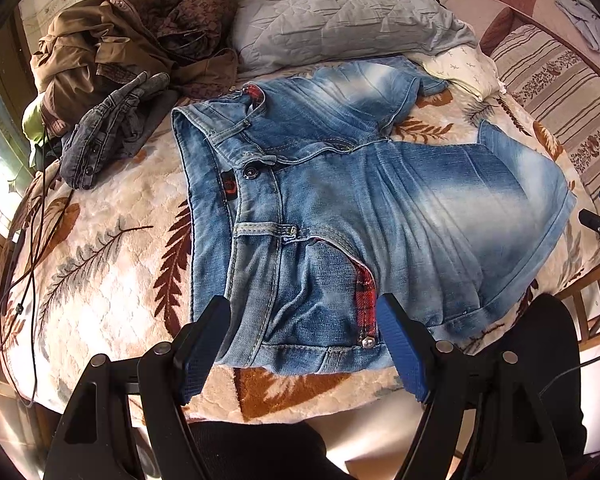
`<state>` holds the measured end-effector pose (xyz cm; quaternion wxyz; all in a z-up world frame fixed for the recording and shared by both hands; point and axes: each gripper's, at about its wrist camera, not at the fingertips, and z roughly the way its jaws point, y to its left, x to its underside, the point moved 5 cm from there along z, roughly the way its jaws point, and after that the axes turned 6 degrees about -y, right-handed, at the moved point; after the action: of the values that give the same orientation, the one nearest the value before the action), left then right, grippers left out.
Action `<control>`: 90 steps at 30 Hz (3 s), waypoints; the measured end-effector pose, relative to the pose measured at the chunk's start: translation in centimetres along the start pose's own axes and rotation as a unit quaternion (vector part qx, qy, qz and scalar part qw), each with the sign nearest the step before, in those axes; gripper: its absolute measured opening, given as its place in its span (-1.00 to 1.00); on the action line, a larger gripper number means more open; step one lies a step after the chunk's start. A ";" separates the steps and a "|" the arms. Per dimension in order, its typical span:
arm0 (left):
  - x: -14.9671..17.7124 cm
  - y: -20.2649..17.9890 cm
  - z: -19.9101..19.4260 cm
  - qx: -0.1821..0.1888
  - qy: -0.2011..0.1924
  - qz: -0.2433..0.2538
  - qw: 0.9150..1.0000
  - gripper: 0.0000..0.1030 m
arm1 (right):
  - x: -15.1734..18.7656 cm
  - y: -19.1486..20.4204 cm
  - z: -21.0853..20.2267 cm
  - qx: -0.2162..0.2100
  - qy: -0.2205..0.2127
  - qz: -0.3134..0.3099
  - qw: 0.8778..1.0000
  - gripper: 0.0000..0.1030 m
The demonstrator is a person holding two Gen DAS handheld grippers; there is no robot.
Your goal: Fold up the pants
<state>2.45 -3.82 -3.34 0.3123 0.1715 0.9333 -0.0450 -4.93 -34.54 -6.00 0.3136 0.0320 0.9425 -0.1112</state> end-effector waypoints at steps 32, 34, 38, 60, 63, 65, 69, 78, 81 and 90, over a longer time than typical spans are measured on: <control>-1.2 -3.6 0.6 0.008 0.017 0.039 0.999 0.44 | 0.5 -1.7 0.8 -0.009 0.010 0.009 1.000 0.99; -1.4 -3.7 0.6 0.007 0.019 0.037 0.999 0.44 | 0.2 -1.8 0.9 -0.012 0.010 0.012 1.000 0.99; -2.0 -2.3 0.3 0.019 0.031 0.003 0.999 0.44 | -0.7 -3.7 1.8 -0.045 0.013 0.063 0.997 0.99; 0.7 5.3 5.8 0.170 0.078 -0.319 0.929 -0.89 | -2.7 -8.1 10.3 -0.307 0.013 0.419 0.854 -0.91; 0.1 4.9 4.5 0.112 0.057 -0.273 0.954 -0.89 | -3.7 -11.6 4.8 -0.248 -0.084 0.382 0.886 -0.91; 1.1 4.8 5.2 0.098 0.074 -0.271 0.955 -0.89 | -2.1 -13.3 3.5 -0.199 -0.089 0.366 0.905 -0.91; 3.5 4.9 7.0 0.079 0.126 -0.281 0.948 -0.90 | 5.0 -14.7 6.5 -0.149 -0.003 0.383 0.912 -0.90; -2.3 9.1 1.4 0.056 0.046 -0.222 0.972 -0.50 | 5.5 -19.2 3.2 -0.069 -0.026 0.382 0.921 -0.41; -6.9 10.8 3.1 0.023 0.019 -0.227 0.973 0.09 | -0.7 -18.3 3.9 -0.106 -0.056 0.343 0.932 0.01; -13.8 11.1 14.1 0.077 0.068 -0.326 0.940 0.09 | -16.7 -10.2 22.8 -0.208 0.015 0.348 0.914 0.27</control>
<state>24.58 -0.15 -6.15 0.2020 -0.1162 0.9509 -0.2038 20.42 -49.49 -11.79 0.3180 0.2936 0.8781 0.2042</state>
